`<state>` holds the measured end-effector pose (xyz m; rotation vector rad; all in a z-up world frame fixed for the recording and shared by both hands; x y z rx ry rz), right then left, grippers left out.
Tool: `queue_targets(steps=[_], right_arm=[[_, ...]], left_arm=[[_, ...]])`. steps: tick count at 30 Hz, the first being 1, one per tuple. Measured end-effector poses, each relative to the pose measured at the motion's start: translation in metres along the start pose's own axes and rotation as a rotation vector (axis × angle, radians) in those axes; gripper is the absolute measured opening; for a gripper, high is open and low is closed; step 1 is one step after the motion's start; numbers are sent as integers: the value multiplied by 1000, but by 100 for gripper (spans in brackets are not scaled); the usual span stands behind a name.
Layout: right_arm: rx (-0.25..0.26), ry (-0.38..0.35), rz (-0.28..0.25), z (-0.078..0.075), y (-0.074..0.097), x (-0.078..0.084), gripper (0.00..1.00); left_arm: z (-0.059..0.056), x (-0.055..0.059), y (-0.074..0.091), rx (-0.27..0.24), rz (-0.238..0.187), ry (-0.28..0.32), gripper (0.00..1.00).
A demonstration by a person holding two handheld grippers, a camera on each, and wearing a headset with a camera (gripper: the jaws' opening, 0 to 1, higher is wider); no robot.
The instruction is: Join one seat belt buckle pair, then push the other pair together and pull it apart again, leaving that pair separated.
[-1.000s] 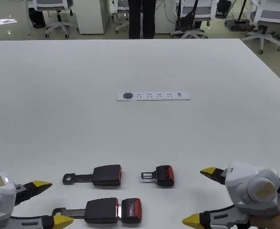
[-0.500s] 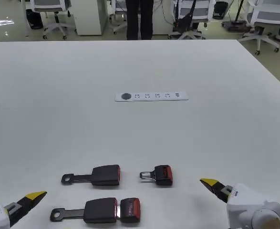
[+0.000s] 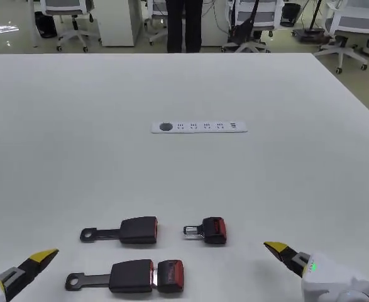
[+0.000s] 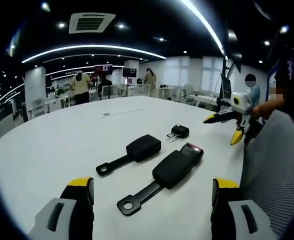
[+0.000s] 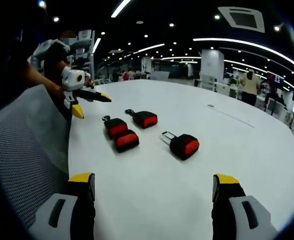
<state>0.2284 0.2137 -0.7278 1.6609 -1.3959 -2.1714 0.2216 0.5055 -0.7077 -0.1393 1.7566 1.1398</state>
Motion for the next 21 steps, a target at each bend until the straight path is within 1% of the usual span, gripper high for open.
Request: queue_targets(steps=[4,8,12,21], right_arm=[[1,-1,1,1,0,2,99],[2,1,2,3,1,1,99],[6,-3,2,2,1,2,99],[10,-3,5,-1,2,5,99]], left_arm=[[0,-2,1,-2,1,-4,100],[2,-3,2,-8,-4,-4,100],[4,-1,2,-9,-2,-8,100],[2,1,3,-8,7,-15,100]])
Point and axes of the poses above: the centre of the closed fingertips' face, and the gripper's own axes: y roughly backward along the fingers, z roughly to its left, x roughly out of its underside, the point moved 3 cm from there along y, roughly backward along the fingers, and after that the axes turned 14 degrees about z, right-handed, at the moved point
